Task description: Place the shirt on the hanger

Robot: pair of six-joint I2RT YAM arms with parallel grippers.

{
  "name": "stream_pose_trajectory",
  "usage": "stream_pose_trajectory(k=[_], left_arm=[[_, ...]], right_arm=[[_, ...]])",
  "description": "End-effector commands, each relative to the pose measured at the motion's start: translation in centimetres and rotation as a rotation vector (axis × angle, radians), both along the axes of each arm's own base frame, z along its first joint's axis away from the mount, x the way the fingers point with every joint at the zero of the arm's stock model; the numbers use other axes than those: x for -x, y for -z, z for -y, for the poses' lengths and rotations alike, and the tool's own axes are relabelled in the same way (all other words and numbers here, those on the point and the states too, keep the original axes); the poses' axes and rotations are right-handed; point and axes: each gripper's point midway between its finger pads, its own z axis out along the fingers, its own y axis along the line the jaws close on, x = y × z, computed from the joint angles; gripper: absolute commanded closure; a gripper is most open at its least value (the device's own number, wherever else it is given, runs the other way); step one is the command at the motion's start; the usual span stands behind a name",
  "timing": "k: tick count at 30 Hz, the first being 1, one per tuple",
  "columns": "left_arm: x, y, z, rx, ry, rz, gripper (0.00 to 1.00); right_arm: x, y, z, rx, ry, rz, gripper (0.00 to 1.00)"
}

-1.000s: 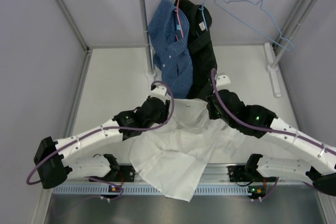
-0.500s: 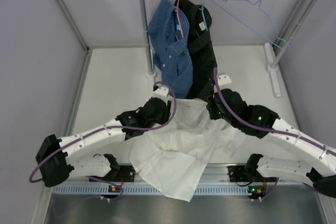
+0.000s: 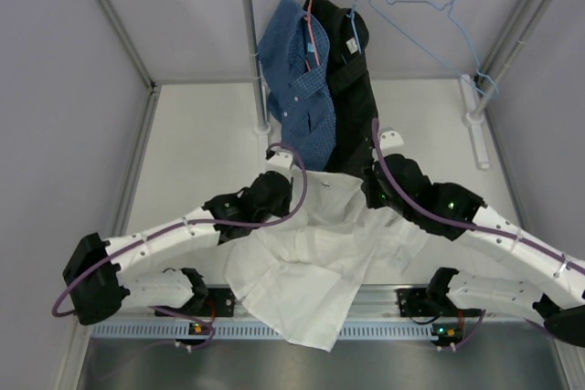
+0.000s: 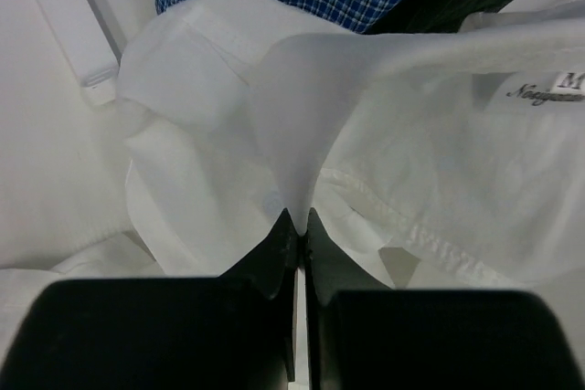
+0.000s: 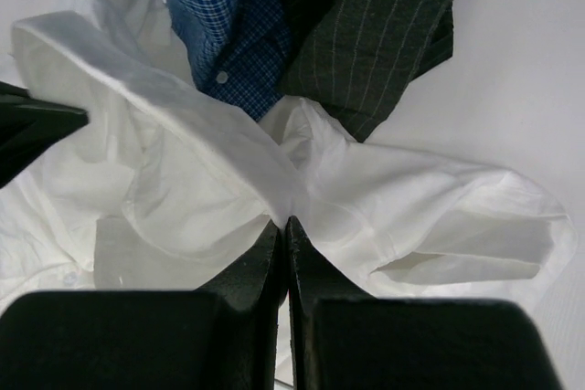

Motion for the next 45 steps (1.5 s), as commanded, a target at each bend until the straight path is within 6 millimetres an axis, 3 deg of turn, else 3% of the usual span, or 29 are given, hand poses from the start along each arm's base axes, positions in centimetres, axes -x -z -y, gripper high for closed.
stream_pose_trajectory(k=[1,5,6,8,9,13,14,16,17,18,19,21,22,24,27,29,30,33,35,36,41,42,45], left_arm=[[0.0,-4.5,1.1,0.122,0.043,0.069,1.00],[0.7,-8.4,1.1,0.154,0.085,0.084,1.00],[1.1,-8.5,0.7,0.124,0.100,0.069,1.00],[1.6,-11.1,1.5,0.146,0.149,0.060,1.00],[2.2,-10.9,1.3,0.113,0.171,0.024,1.00],[4.2,-12.2,3.8,0.151,0.324,-0.062,1.00],[5.5,-12.3,4.8,0.185,0.400,-0.105,1.00],[6.2,-13.6,5.8,0.234,0.442,-0.123,1.00],[6.9,-14.1,6.2,0.265,0.471,-0.141,1.00],[7.3,-15.0,6.6,0.289,0.492,-0.139,1.00],[7.6,-15.4,6.8,0.305,0.506,-0.141,1.00],[9.7,-16.4,7.6,0.357,0.577,-0.163,1.00],[10.4,-16.9,8.0,0.377,0.607,-0.158,1.00],[12.2,-16.9,8.4,0.379,0.615,-0.163,1.00],[13.9,-15.2,8.6,0.383,0.598,-0.178,1.00],[12.5,-13.4,6.8,0.368,0.452,-0.158,1.00],[9.8,-13.0,5.1,0.341,0.294,-0.078,1.00],[6.9,-12.0,0.2,0.272,0.045,0.002,1.00],[5.9,-11.3,-1.5,0.207,-0.014,0.001,1.00],[5.5,-10.8,-1.6,0.177,-0.021,-0.005,1.00],[4.4,-9.1,-1.7,0.106,-0.022,-0.039,1.00],[4.3,-8.7,-1.4,0.093,-0.014,-0.049,1.00],[4.9,-7.9,-0.8,0.070,0.042,-0.077,1.00]], right_arm=[[-0.6,0.1,0.6,-0.018,0.022,0.008,1.00],[-1.0,0.7,1.3,-0.020,0.052,0.005,1.00],[-0.9,0.7,1.6,-0.025,0.056,0.007,0.99],[-0.7,0.1,2.0,-0.055,0.062,0.018,0.87],[-0.4,-0.2,1.9,-0.073,0.047,0.018,0.84],[0.8,-3.6,2.3,-0.161,-0.001,0.069,0.63],[1.2,-5.6,2.7,-0.196,-0.007,0.101,0.50],[1.9,-6.6,3.8,-0.185,-0.008,0.110,0.32],[2.3,-8.6,4.6,-0.209,0.000,0.150,0.28],[2.6,-8.9,5.4,-0.184,0.004,0.159,0.27],[2.8,-10.8,6.2,-0.203,0.016,0.196,0.23],[2.7,-12.0,7.8,-0.153,0.050,0.233,0.22],[2.7,-13.5,8.3,-0.149,0.062,0.258,0.20],[1.9,-14.4,9.8,-0.087,0.123,0.289,0.18],[1.5,-15.5,10.6,-0.038,0.150,0.306,0.14],[1.0,-16.5,11.8,-0.007,0.209,0.340,0.09],[0.7,-16.7,12.5,0.016,0.242,0.352,0.08],[-0.8,-18.4,14.2,0.095,0.344,0.383,0.05],[-1.7,-19.3,15.3,0.138,0.398,0.395,0.01],[-2.2,-20.1,16.7,0.161,0.460,0.406,0.01],[-8.2,-21.0,17.9,0.289,0.431,0.405,0.01],[-10.0,-21.3,20.0,0.298,0.498,0.381,0.00],[-13.7,-21.7,22.2,0.314,0.541,0.351,0.01]])
